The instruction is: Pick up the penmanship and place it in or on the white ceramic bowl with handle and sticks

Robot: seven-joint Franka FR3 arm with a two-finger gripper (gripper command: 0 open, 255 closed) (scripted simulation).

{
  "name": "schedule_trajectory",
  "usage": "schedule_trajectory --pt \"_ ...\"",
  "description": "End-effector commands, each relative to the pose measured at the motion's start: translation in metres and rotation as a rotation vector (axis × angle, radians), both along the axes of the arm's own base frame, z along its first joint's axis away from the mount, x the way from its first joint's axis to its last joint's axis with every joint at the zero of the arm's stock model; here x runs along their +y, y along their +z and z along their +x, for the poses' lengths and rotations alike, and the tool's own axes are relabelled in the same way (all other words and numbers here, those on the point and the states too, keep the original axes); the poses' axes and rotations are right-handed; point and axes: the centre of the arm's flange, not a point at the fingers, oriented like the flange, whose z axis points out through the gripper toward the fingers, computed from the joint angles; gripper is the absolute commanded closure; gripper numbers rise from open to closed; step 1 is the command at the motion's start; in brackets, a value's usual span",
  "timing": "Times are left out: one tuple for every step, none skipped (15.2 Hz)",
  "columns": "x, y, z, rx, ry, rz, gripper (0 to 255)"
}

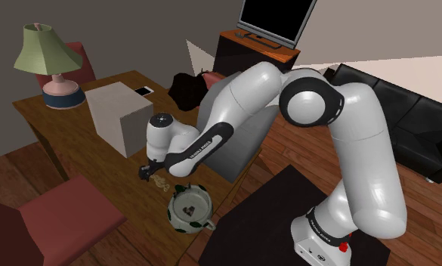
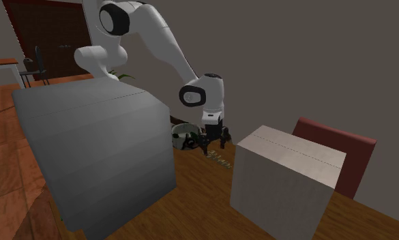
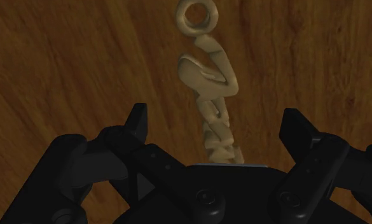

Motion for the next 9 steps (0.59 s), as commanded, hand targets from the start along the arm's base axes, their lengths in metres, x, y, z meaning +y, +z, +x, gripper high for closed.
schedule_trajectory --pt "0.000 -0.011 0.002 0.000 0.000 0.000 0" --pt "0.000 -0.016 0.003 0.000 0.000 0.000 0" --pt "0.000 -0.021 0.003 0.000 0.000 0.000 0" --pt "0.000 -0.030 0.004 0.000 0.000 0.000 0" --pt "0.000 -0.030 0.004 0.000 0.000 0.000 0" --pt "0.000 -0.030 0.004 0.000 0.000 0.000 0" --pt "0.000 -0.030 0.004 0.000 0.000 0.000 0" --pt "0.000 -0.030 0.004 0.000 0.000 0.000 0" --pt "0.000 -0.030 0.004 0.000 0.000 0.000 0"
